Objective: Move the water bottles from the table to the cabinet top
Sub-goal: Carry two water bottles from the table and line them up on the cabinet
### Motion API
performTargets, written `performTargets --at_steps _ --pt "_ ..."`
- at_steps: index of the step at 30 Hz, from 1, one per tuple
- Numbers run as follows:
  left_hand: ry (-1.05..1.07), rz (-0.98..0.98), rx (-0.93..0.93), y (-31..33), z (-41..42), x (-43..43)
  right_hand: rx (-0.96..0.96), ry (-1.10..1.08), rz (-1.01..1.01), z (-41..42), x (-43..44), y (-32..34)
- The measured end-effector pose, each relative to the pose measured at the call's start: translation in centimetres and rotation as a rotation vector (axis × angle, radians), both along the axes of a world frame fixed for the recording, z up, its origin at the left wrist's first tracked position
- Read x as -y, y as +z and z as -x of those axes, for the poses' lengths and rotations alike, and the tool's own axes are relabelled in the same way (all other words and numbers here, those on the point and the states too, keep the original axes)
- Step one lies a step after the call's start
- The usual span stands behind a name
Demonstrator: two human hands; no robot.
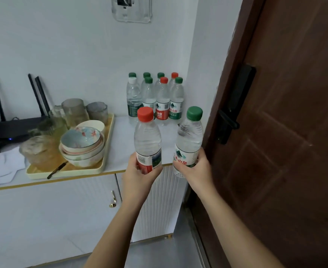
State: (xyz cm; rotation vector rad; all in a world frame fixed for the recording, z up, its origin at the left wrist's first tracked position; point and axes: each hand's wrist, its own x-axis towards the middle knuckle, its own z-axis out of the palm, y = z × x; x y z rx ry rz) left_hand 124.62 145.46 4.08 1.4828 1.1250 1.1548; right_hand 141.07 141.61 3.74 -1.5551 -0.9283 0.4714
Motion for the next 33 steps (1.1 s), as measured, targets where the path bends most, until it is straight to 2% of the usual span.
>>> performTargets --at_steps 7,16,33 --pt "-0.003 0.035 -0.103 -1.3 -2.9 -8.4 -0.062 -0.036 0.078 -1.7 -7.6 -0.6" --pt "0.001 0.072 -0.146 -3.6 -5.7 -14.0 -0.031 -0.098 0.162 -4.5 -13.8 -2.9" --pt "-0.002 0.036 -0.115 -3.8 -15.0 -21.9 -0.05 0.004 0.19 -12.3 -22.2 -3.9"
